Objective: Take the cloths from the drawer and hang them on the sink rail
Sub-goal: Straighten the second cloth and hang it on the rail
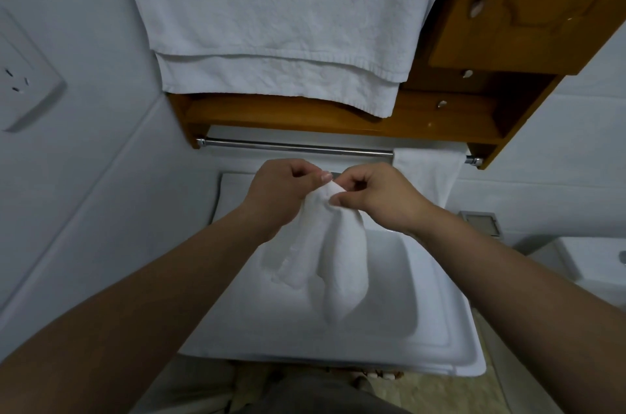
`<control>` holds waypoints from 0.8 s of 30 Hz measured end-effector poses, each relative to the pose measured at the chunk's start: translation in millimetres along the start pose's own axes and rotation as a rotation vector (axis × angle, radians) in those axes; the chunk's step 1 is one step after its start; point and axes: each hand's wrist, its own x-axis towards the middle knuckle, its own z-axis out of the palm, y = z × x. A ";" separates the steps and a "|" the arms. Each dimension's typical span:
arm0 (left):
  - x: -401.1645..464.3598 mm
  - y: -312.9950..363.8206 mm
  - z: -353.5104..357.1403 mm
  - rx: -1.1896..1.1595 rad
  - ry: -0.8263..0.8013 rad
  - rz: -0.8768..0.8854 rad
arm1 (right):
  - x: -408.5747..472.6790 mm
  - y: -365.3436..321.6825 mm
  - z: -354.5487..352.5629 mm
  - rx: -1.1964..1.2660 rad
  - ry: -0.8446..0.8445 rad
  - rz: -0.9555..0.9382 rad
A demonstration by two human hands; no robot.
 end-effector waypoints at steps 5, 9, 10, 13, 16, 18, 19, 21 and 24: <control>0.9 4.4 -2.3 0.046 0.101 0.068 | -1.2 19.9 4.6 -0.054 -0.071 -0.008; 14.2 8.8 -18.3 -0.129 0.230 0.052 | -11.2 47.0 11.6 -0.224 -0.105 0.014; 19.3 9.3 -24.4 -0.158 0.275 0.038 | -14.7 55.0 13.0 -0.259 -0.101 0.001; 30.0 7.8 -40.3 -0.153 0.366 0.005 | -24.2 78.6 11.4 -0.272 -0.067 0.000; 33.3 3.4 -49.1 -0.106 0.416 0.008 | -29.9 94.9 2.0 -0.345 -0.034 -0.015; 33.5 1.3 -48.1 -0.085 0.423 0.019 | -32.4 100.3 -3.6 -0.470 -0.067 -0.038; 33.0 1.0 -45.8 -0.079 0.422 0.025 | -33.4 103.0 -5.2 -0.510 -0.093 -0.036; 32.6 1.7 -41.4 -0.074 0.421 0.043 | -35.1 106.5 -7.2 -0.556 -0.123 -0.012; 32.4 3.0 -41.0 -0.055 0.431 0.058 | -36.4 109.2 -10.9 -0.571 -0.074 0.012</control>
